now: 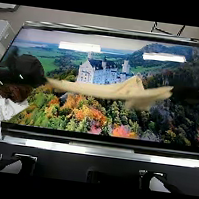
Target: Fold the clothes and pants, and hang the long-sleeved shirts on hangers.
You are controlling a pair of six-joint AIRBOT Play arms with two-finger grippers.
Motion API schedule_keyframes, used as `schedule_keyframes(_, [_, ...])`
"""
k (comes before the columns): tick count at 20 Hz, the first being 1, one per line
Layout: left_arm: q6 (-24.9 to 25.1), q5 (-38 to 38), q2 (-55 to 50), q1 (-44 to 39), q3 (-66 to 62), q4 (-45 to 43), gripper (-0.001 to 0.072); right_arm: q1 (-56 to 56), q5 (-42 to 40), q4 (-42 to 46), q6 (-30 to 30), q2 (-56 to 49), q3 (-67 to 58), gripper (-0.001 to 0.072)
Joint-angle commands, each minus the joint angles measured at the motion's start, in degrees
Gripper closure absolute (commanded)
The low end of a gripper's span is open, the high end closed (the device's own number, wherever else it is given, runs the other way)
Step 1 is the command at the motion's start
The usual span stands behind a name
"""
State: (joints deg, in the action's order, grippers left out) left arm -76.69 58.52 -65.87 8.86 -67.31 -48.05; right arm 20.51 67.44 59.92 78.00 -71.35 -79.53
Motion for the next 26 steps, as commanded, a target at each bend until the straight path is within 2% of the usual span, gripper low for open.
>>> schedule_keyframes(1, [0.22, -8.35, 7.78, 0.63, -25.22, -1.49, 0.0692, -0.07, -4.44, 0.22, -1.09, 7.37, -24.74, 0.0671])
schedule_keyframes(4, [0.17, -9.88, 13.03, 1.29, -39.63, -5.97, 0.0692, -0.07, -3.58, 3.13, 0.61, 14.38, -36.13, 0.0671])
schedule_keyframes(7, [-2.43, -9.99, 19.19, 1.29, -40.33, -5.99, 0.0692, -0.07, -2.89, 4.09, 2.60, 22.34, -36.15, 0.0671])
schedule_keyframes(12, [-3.45, -16.96, 23.58, 1.29, -40.37, -5.99, 0.0692, -0.07, -13.44, 8.26, 7.19, 28.24, -36.15, 0.0671])
schedule_keyframes(14, [-3.45, -16.87, 23.69, 1.29, -40.35, -6.21, 0.0693, -0.07, -14.60, 8.39, 7.30, 28.48, -36.15, 0.0670])
schedule_keyframes(16, [-3.45, -11.54, 21.84, 1.29, -40.19, -6.78, 0.0692, -0.07, -10.14, 9.79, 7.32, 27.26, -36.15, 0.0670])
schedule_keyframes(17, [-3.50, -7.23, 20.31, 1.29, -39.95, -7.52, 0.0692, -0.07, -5.22, 10.82, 7.34, 25.94, -36.15, 0.0671])
schedule_keyframes(20, [-3.48, 6.03, 12.83, 0.87, -34.56, -7.50, 0.0692, -0.07, 18.25, 10.56, 10.91, 16.48, -34.34, 0.0672])
schedule_keyframes(21, [-3.45, 8.07, 10.05, 0.33, -30.75, -7.52, 0.0692, -0.07, 23.85, 8.92, 11.52, 12.13, -31.45, 0.0672])
schedule_keyframes(23, [-3.45, 8.04, 4.13, -1.14, -20.52, -7.54, 0.0692, -1.62, 26.56, 6.32, 11.04, 4.33, -22.62, 0.0673])
schedule_keyframes(26, [-3.45, 4.04, -6.38, -2.32, -6.62, -7.50, 0.0692, -8.52, 19.19, 6.69, 10.49, -7.06, -7.65, 0.0672])
